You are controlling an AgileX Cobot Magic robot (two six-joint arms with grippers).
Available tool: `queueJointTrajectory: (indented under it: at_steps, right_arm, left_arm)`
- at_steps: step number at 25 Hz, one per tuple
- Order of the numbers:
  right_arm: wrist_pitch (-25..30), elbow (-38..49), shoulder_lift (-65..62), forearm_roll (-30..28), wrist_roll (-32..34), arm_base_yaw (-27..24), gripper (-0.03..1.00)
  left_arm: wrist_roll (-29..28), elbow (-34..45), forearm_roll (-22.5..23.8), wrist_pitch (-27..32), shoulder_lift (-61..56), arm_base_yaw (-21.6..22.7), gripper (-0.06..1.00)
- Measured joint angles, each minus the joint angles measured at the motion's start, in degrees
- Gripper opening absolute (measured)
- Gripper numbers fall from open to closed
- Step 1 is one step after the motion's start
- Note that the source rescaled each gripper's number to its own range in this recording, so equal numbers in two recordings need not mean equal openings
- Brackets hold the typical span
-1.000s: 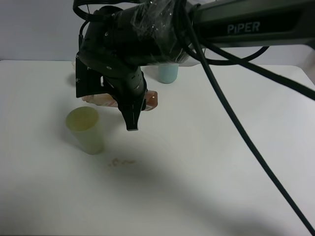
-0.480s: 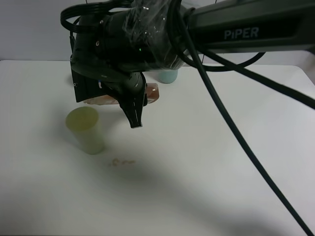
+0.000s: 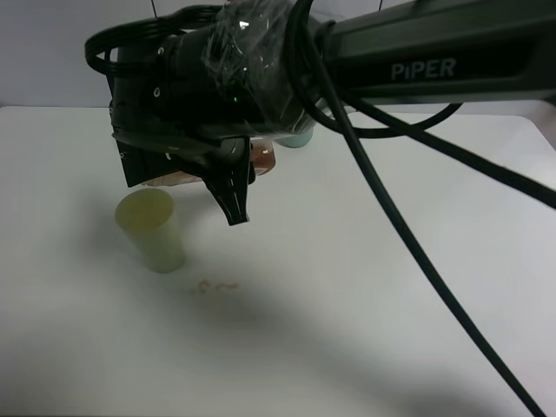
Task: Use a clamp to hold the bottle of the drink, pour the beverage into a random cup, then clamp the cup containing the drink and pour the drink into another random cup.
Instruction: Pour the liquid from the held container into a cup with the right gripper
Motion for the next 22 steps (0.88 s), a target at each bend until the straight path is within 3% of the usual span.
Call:
queueJointTrajectory:
  at_steps: [22]
  right_arm:
    - [-1.11,0.00,0.02,-3.82,0.08,0.68,0.00]
  left_arm:
    - [0.02,0.00,0.00,0.00,0.00,0.00,1.00]
